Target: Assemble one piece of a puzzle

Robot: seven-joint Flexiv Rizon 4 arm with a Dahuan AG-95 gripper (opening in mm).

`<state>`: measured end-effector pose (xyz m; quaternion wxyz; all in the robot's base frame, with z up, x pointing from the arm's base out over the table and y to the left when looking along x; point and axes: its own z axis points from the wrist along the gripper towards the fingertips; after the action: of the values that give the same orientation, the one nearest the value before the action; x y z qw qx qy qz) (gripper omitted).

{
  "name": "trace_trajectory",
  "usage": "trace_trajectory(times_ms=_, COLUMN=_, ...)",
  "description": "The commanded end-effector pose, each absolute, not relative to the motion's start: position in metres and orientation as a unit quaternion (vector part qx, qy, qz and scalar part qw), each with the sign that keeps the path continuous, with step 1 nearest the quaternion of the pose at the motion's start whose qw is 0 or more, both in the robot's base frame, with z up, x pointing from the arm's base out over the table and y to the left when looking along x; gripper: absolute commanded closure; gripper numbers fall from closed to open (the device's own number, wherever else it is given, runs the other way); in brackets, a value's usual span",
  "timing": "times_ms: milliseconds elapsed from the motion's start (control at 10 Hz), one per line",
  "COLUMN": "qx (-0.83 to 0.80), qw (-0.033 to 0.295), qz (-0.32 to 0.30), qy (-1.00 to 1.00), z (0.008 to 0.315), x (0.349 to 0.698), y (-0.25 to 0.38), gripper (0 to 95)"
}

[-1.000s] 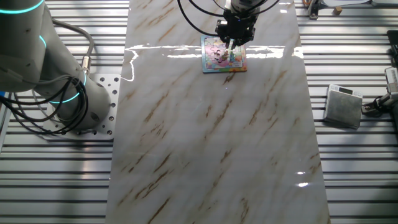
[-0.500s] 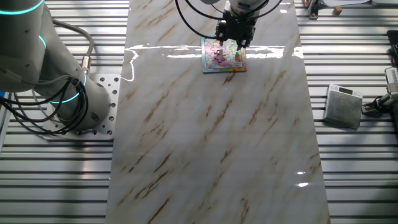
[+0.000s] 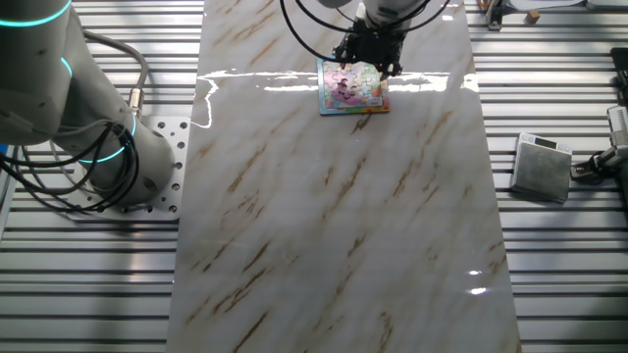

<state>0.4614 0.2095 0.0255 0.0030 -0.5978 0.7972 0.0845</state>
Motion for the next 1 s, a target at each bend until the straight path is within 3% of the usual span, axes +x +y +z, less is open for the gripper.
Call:
trace_trajectory(times_ms=100, qx=-0.594, qw=0.001, qz=0.087, qy=0.8, z=0.0262, x=0.4609, y=0.2104, gripper=19.0)
trace_trajectory(times_ms=1000, qx=-0.586, qw=-0.017, qz=0.108, qy=0.803, z=0.0215, x=0.4519, y=0.2069, gripper=19.0)
